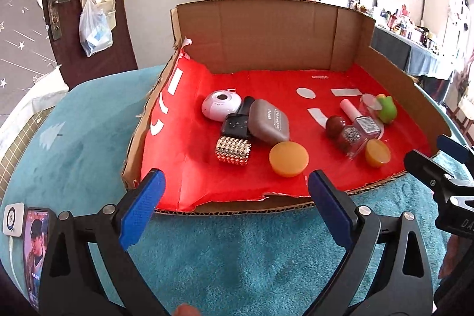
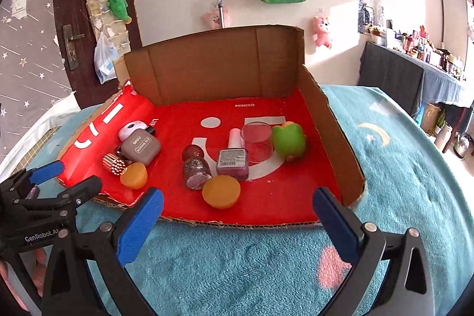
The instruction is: Organize rigid objects
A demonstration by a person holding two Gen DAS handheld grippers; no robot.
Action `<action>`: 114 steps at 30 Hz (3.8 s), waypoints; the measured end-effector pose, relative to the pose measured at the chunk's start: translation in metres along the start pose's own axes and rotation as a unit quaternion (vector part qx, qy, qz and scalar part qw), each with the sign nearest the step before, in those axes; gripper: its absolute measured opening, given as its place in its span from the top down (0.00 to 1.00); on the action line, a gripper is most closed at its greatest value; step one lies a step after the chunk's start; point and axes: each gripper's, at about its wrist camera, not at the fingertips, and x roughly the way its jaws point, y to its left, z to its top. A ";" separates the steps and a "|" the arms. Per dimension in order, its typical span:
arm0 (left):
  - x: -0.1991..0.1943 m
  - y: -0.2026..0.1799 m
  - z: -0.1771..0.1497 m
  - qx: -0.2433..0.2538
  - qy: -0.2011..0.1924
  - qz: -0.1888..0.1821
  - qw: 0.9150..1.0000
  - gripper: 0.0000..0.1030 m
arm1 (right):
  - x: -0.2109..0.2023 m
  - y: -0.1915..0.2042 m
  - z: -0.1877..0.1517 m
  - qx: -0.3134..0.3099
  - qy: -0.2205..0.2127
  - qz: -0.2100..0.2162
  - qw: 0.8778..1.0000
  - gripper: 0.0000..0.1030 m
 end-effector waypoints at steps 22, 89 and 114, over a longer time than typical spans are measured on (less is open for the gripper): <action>0.006 0.003 -0.007 -0.005 -0.009 0.018 1.000 0.00 | 0.010 0.005 -0.007 -0.015 0.008 -0.046 0.999 0.00; 0.003 -0.002 -0.060 -0.019 0.093 -0.014 0.995 0.00 | 0.007 -0.007 -0.058 -0.009 0.114 -0.048 0.992 0.00; 0.003 -0.002 -0.061 -0.012 0.090 -0.018 0.996 0.00 | 0.009 -0.004 -0.060 -0.012 0.113 -0.052 0.992 0.00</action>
